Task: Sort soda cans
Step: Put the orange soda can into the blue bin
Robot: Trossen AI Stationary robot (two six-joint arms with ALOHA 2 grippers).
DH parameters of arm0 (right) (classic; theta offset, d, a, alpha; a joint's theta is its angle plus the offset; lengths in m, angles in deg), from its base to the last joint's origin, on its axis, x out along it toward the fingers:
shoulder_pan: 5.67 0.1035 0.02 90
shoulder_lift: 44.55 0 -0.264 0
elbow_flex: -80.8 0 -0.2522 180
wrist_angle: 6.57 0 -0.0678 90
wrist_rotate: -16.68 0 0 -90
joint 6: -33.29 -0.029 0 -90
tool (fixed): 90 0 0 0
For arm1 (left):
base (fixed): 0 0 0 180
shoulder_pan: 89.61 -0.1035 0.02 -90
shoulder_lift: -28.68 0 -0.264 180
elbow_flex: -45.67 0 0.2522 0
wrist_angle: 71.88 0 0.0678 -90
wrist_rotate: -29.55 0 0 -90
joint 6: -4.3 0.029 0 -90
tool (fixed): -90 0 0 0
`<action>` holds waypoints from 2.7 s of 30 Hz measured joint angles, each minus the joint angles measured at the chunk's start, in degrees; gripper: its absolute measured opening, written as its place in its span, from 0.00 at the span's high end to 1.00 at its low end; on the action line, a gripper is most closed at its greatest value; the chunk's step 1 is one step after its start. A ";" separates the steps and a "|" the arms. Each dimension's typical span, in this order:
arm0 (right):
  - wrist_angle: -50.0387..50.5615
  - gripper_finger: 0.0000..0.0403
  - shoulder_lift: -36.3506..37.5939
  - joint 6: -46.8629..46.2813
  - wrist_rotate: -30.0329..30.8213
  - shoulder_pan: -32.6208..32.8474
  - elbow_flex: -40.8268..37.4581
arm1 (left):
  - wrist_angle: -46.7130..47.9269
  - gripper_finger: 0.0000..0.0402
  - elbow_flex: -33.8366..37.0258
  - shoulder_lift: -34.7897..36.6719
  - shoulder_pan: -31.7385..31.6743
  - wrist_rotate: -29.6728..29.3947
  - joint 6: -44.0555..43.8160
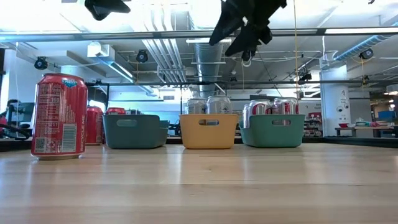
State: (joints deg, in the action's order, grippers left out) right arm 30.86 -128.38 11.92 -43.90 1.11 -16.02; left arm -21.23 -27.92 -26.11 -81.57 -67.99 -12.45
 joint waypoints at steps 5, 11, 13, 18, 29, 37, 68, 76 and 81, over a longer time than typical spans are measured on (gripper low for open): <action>0.06 0.09 -0.28 -7.64 -2.90 0.10 -0.05 | 0.87 0.28 0.00 -1.17 1.80 0.05 -5.15; -5.35 0.09 -2.33 3.43 -8.13 0.89 -0.13 | 8.23 0.20 -0.13 -1.36 4.39 -0.31 -14.96; -8.53 0.09 -2.70 7.17 -12.62 1.40 -0.06 | 11.19 0.18 -0.13 -0.96 4.77 0.30 -17.56; -18.92 0.09 -6.55 11.63 -16.26 3.48 0.17 | 15.53 0.17 -0.15 0.26 5.28 3.25 -25.61; -26.84 0.09 -25.06 12.36 -17.86 7.44 14.88 | 25.96 0.18 -0.15 1.63 10.06 6.64 -25.09; -27.06 0.09 -36.51 10.88 -11.26 5.34 26.87 | 32.64 0.18 0.89 5.19 12.58 4.83 -23.48; -21.82 0.18 -57.18 7.70 -9.82 1.70 48.67 | 31.00 0.18 8.28 11.94 12.67 2.09 -16.36; -16.48 0.28 -56.44 7.67 -0.31 1.35 49.35 | 31.07 0.18 9.02 12.58 12.67 3.64 -16.97; -13.41 0.28 -55.58 5.38 3.20 0.33 49.33 | 29.28 0.18 11.18 14.12 12.67 3.40 -15.76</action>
State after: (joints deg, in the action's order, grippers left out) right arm 17.45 -183.96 17.30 -40.70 1.44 33.32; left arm 8.05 -16.74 -11.99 -68.90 -64.59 -28.21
